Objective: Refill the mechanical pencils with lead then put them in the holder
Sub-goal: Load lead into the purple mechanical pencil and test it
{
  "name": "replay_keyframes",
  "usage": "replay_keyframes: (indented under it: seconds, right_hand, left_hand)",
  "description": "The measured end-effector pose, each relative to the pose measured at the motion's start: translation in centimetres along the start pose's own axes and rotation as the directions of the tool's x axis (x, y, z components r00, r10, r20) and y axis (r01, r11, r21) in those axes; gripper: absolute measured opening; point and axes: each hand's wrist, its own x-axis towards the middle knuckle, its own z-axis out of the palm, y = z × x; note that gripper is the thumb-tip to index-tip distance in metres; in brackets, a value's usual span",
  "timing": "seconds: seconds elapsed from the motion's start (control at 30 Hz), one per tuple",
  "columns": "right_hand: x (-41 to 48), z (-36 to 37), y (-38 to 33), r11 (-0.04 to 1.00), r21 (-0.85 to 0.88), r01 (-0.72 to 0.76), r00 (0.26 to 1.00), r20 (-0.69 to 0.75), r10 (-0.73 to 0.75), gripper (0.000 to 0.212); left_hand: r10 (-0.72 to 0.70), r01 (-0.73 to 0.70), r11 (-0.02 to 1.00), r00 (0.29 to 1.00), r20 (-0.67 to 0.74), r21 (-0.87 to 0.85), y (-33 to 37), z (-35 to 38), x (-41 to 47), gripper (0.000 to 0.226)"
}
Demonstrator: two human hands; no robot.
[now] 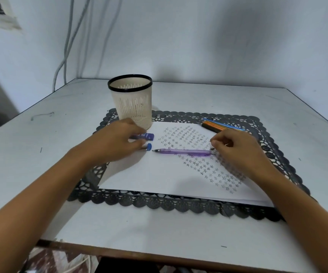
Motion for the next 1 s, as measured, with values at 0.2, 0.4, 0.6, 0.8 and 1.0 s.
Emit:
replay_keyframes:
  seconds: [0.2, 0.4, 0.6, 0.8, 1.0]
  right_hand:
    - [-0.1, -0.1, 0.0, 1.0, 0.006, -0.005, 1.0, -0.001, 0.005, 0.012]
    - [0.0, -0.3, -0.1, 1.0, 0.011, -0.014, 1.0, 0.006, 0.014, 0.013]
    - [0.0, -0.2, -0.2, 1.0, -0.014, 0.014, 1.0, 0.023, -0.013, 0.012]
    - [-0.5, -0.7, -0.8, 0.998, -0.035, 0.045, 0.992, 0.117, -0.04, 0.01]
    - [-1.0, -0.2, -1.3, 0.975, -0.177, 0.131, 0.973, 0.213, -0.092, 0.014]
  left_hand:
    - [0.201, -0.2, 0.979, 0.979, 0.044, -0.036, 4.6, 2.6, 1.8, 0.03]
    - [0.245, -0.245, 0.968, 0.969, -0.004, -0.062, 5.0, 4.7, 2.2, 0.021]
    - [0.234, -0.243, 0.961, 0.969, -0.081, -0.131, 4.7, 5.3, 2.2, 0.013]
    - [0.133, -0.165, 0.95, 0.982, -0.136, -0.264, 4.1, 4.6, 2.0, 0.009]
    - [0.0, -0.061, 0.924, 0.987, -0.159, -0.376, 3.8, 3.9, 1.8, 0.01]
